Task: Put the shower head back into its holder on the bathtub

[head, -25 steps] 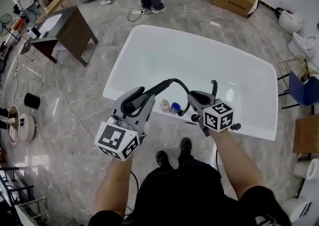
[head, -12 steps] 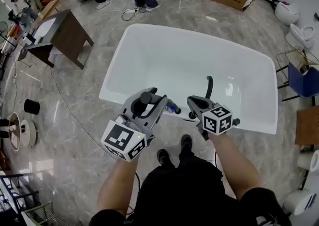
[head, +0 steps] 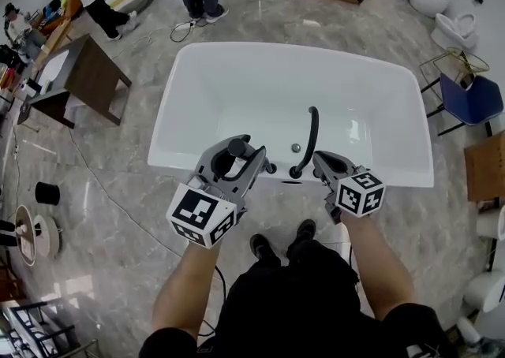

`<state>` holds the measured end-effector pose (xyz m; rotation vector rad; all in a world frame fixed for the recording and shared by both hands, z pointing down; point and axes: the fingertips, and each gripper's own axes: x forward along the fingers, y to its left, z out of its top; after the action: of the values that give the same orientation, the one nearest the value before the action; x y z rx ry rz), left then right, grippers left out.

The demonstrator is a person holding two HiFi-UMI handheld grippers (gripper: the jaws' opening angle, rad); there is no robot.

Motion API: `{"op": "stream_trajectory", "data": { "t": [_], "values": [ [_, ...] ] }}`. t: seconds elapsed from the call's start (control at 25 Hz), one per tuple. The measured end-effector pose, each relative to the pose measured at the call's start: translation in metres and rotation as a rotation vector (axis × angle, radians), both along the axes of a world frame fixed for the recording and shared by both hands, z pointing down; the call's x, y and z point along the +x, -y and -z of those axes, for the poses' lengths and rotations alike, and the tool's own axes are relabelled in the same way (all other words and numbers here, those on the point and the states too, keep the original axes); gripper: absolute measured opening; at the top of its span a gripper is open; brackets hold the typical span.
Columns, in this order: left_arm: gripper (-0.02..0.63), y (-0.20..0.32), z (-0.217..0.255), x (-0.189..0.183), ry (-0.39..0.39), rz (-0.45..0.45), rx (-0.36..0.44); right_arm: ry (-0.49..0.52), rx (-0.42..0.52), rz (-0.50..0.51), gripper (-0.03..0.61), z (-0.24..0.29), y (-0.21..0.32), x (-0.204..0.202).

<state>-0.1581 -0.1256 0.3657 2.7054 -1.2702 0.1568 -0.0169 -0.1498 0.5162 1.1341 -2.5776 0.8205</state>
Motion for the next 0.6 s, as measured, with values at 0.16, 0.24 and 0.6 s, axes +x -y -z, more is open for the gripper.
{"op": "stream_trajectory", "data": {
  "t": [0.16,0.24,0.6],
  "values": [
    [0.143,0.005,-0.007,0.018,0.032,0.001,-0.014,0.025,0.016,0.01,0.017,0.008,-0.004,0.012],
    [0.143,0.008,-0.015,0.026,0.056,0.018,-0.027,0.039,0.023,0.024,0.017,0.012,-0.004,0.019],
    [0.143,0.011,-0.052,0.073,0.115,0.103,-0.072,0.08,0.067,0.111,0.017,0.035,-0.014,0.064]
  ]
}}
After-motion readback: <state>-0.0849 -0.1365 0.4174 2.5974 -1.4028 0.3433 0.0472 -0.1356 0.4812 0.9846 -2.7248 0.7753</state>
